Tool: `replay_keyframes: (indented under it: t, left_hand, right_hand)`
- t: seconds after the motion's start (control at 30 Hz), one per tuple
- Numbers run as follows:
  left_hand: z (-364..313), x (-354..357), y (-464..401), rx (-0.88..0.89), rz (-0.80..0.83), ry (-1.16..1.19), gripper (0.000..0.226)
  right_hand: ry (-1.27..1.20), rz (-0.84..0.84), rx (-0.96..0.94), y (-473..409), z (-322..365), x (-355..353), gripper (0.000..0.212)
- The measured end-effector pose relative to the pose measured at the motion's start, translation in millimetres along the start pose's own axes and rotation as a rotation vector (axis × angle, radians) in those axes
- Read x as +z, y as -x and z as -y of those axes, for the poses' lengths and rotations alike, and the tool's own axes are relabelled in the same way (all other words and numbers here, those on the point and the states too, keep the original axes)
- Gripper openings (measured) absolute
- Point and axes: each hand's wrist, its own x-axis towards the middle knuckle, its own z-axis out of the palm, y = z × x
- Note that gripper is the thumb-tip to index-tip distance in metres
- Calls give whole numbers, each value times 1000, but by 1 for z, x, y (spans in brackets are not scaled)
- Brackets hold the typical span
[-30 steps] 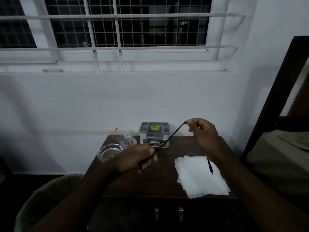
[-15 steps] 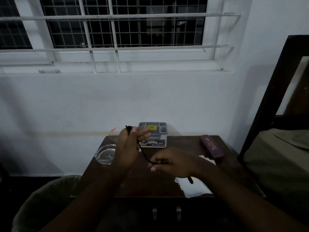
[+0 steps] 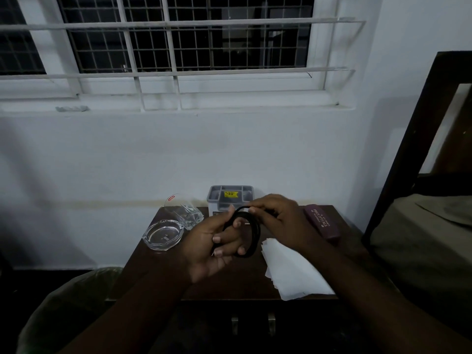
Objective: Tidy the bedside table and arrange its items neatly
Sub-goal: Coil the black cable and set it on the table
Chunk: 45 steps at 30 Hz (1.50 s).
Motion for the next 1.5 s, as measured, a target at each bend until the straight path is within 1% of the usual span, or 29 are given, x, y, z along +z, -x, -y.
replay_keyframes:
  t: [0.1, 0.17, 0.27, 0.33, 0.4, 0.53, 0.6, 0.73, 0.9, 1.0, 1.1, 1.3, 1.37, 1.4, 1.5]
  left_hand:
    - [1, -1, -4, 32, 22, 53, 40]
    - [0, -2, -5, 85, -22, 52, 40]
    - [-2, -5, -5, 134, -74, 64, 39]
    - [-4, -8, -4, 141, -93, 60, 39]
    - [-4, -8, -3, 146, -127, 40, 38]
    - [-2, -4, -3, 160, -138, 4, 39]
    - [-1, -1, -4, 171, -155, -29, 39]
    - [1, 2, -4, 199, -269, -106, 37]
    - [3, 3, -6, 268, -395, -279, 27]
    - [3, 7, -6, 302, -441, -365, 24]
    - [2, 12, -6, 307, -494, -431, 23]
    - [0, 17, -5, 311, -548, -505, 24]
    - [1, 16, -5, 309, -585, -516, 27]
    - [2, 15, -6, 309, -606, -523, 29]
    - [5, 12, -7, 318, -669, -557, 31]
  right_hand:
    - [-212, 160, 109, 7, 7, 13, 20]
    - [-375, 237, 276, 10, 13, 17, 21]
    - [-606, 306, 519, 11, 19, 14, 26]
    - [-745, 309, 582, 10, 21, 8, 30]
    - [-831, 308, 587, 8, 24, 3, 33]
    - [-803, 320, 552, 11, 33, 6, 19]
    - [-823, 305, 567, 12, 34, 10, 22]
    - [-902, 262, 610, 11, 32, 13, 25]
    - [-955, 224, 585, 12, 28, 13, 44]
    - [-1030, 242, 607, 12, 27, 13, 43]
    - [-1052, 264, 629, 11, 26, 12, 45]
    - [-1176, 270, 642, 10, 14, 17, 38]
    - [-1113, 281, 597, 11, 17, 15, 36]
    - [-1036, 275, 556, 11, 19, 16, 35]
    - [-661, 180, 370, 15, 22, 23, 29]
